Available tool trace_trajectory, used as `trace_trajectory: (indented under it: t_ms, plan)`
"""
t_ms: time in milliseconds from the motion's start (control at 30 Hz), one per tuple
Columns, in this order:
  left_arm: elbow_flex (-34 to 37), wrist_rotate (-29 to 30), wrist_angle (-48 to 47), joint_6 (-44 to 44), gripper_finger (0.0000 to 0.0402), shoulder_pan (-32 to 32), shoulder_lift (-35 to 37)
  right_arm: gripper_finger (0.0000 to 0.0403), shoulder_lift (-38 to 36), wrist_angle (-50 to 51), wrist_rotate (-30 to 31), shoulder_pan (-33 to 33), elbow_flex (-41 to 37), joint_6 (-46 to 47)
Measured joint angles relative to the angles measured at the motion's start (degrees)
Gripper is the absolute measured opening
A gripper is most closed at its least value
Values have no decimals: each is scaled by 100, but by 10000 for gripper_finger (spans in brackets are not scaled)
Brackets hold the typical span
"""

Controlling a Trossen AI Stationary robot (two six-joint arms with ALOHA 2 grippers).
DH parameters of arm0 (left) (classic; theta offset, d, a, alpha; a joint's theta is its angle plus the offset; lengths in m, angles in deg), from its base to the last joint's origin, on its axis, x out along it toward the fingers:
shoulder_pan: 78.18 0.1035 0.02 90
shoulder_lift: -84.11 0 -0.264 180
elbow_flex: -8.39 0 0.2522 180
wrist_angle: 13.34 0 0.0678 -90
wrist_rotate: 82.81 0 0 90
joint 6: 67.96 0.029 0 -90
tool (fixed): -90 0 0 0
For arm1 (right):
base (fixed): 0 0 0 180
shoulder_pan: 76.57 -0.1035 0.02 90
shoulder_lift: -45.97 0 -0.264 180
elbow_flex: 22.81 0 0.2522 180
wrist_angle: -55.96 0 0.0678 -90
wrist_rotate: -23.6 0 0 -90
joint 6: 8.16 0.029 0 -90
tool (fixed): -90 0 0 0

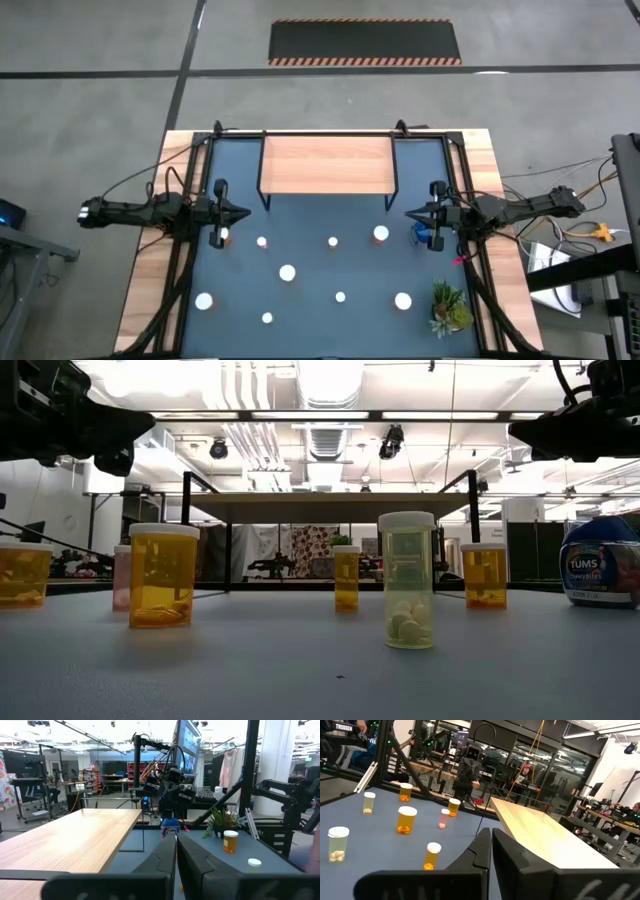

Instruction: Pick and place medicine bottles onto shelf by color

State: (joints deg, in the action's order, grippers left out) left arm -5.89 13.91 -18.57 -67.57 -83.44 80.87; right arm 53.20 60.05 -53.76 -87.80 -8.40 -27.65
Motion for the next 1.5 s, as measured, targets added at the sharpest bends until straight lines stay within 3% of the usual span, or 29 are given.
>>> trace_trajectory:
  t_ms: [1167, 1233, 1400, 1500]
  plan:
    - [1, 0, 0, -1, 0, 0, 0, 9, -1, 0, -1, 1, 0, 7]
    - [-1, 0, -1, -1, 0, 0, 0, 9, -2, -2, -59, 1, 1, 296]
    - [1, 0, 93, -74, 0, 0, 0, 9, 0, -185, -197, 1, 0, 2197]
    - [1, -18, 382, -835, 0, 0, -2, 9, 0, -207, -205, 1, 0, 2786]
